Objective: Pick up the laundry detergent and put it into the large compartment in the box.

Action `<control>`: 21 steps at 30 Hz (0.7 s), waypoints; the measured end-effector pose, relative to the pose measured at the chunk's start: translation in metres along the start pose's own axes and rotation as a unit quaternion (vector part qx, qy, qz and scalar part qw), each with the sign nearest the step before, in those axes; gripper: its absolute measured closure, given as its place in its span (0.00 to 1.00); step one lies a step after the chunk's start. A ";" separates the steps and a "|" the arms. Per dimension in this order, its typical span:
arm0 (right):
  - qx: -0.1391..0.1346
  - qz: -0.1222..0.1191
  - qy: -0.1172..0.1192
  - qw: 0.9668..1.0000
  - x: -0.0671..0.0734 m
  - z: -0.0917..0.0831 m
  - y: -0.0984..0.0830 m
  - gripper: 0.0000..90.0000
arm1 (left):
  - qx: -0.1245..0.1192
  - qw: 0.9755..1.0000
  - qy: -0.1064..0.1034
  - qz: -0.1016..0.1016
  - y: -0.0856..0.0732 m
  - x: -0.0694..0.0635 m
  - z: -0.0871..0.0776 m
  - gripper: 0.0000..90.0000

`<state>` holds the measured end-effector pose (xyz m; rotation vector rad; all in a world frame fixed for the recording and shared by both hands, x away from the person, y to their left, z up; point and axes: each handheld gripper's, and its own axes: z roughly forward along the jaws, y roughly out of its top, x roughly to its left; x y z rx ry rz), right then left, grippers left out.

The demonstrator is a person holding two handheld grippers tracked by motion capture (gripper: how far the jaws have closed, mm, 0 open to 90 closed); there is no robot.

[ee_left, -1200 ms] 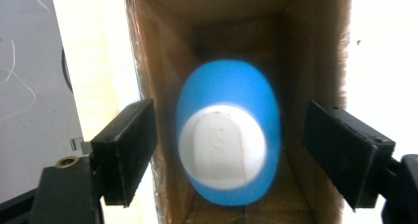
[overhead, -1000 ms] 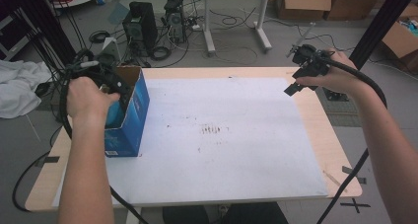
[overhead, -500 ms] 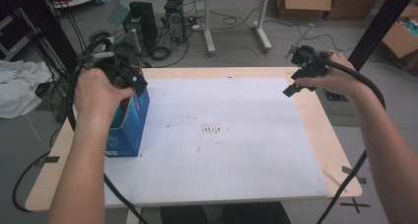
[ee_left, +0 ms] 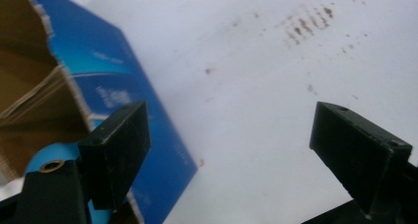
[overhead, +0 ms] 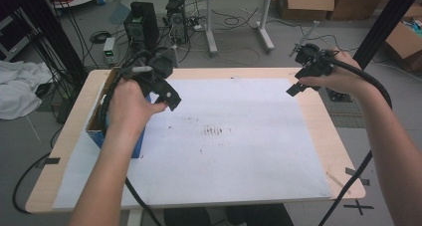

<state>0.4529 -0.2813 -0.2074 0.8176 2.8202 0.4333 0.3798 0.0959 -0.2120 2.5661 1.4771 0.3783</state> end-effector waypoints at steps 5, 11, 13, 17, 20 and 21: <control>0.002 -0.001 0.001 1.000 0.000 0.001 -0.001 0.29 | 0.005 1.000 -0.004 0.031 0.005 -0.020 0.011 0.18; 0.002 0.000 -0.002 1.000 -0.001 0.001 0.000 0.29 | -0.003 0.998 -0.021 0.060 0.008 -0.041 0.023 0.18; 0.000 -0.001 -0.003 1.000 -0.001 0.000 0.000 0.29 | -0.002 0.997 -0.024 0.068 0.008 -0.048 0.027 0.18; 0.001 0.000 -0.004 1.000 0.000 0.000 -0.001 0.29 | 0.000 0.996 -0.028 0.086 0.008 -0.059 0.032 0.18; 0.003 0.000 -0.003 1.000 0.001 0.001 -0.001 0.29 | 0.001 0.995 -0.028 0.097 0.008 -0.064 0.034 0.18; 0.004 0.001 -0.004 1.000 0.002 0.001 -0.002 0.29 | 0.001 0.995 -0.030 0.097 0.008 -0.066 0.034 0.18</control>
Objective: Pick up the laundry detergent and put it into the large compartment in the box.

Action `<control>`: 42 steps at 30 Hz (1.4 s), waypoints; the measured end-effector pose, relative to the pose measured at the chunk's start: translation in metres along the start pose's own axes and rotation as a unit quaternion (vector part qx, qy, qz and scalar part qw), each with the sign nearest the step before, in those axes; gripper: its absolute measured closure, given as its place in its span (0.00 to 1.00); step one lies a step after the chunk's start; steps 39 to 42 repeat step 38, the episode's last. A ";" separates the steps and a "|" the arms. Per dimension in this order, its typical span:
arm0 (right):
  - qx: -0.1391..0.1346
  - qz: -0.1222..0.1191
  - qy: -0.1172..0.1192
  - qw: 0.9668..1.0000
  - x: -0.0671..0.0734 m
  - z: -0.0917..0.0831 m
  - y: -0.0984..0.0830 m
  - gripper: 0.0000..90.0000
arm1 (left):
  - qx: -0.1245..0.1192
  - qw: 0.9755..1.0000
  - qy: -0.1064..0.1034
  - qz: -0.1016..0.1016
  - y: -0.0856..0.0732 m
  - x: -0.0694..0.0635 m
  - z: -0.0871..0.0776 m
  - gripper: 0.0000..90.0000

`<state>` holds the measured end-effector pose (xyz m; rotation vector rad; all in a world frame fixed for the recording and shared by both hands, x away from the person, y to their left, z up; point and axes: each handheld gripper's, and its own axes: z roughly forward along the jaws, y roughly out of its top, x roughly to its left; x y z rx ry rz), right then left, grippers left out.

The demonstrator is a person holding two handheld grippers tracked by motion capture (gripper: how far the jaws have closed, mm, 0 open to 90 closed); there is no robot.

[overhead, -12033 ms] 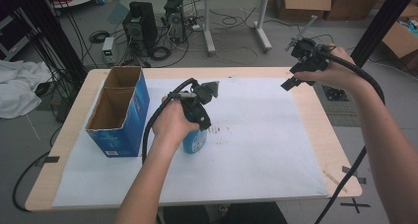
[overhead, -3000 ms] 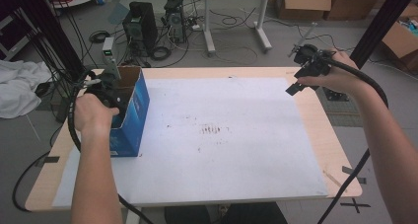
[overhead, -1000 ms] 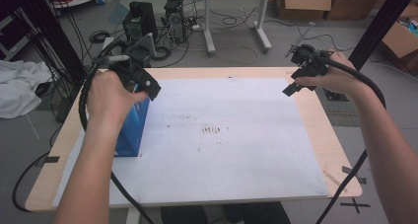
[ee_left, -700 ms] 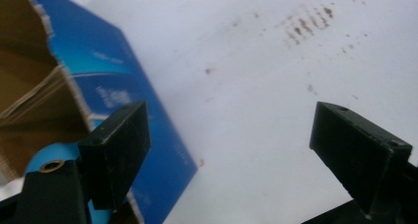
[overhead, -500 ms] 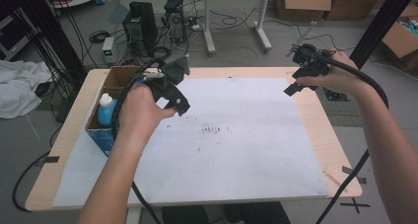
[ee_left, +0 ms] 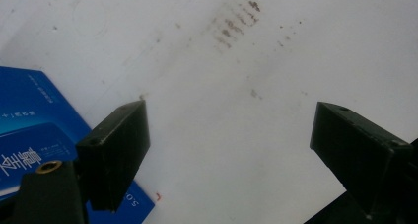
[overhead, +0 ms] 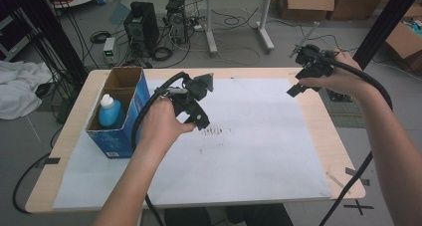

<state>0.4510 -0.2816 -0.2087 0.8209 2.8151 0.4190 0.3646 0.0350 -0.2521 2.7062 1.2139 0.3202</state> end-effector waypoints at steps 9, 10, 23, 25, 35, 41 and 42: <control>-0.001 -0.001 0.000 1.000 0.003 -0.001 0.001 0.29 | 0.006 1.000 0.004 0.013 0.001 -0.007 0.004 0.18; -0.001 -0.002 0.000 1.000 0.003 -0.001 0.002 0.29 | 0.005 1.000 0.004 0.014 0.001 -0.007 0.004 0.18; 0.003 -0.002 0.000 1.000 0.004 0.001 0.003 0.29 | 0.006 1.000 0.003 0.021 0.002 -0.010 0.007 0.18; 0.004 -0.001 0.000 1.000 0.003 0.002 0.003 0.29 | 0.007 1.000 0.003 0.020 0.002 -0.011 0.007 0.18; 0.004 0.004 0.001 1.000 0.004 0.001 0.001 0.29 | 0.010 1.000 -0.001 0.021 0.004 -0.012 0.007 0.18; 0.005 0.001 0.000 1.000 0.003 0.000 0.002 0.29 | 0.011 1.000 -0.001 0.023 0.004 -0.011 0.007 0.18; 0.005 0.001 0.000 1.000 0.003 0.000 0.002 0.29 | 0.011 1.000 -0.001 0.023 0.004 -0.011 0.007 0.18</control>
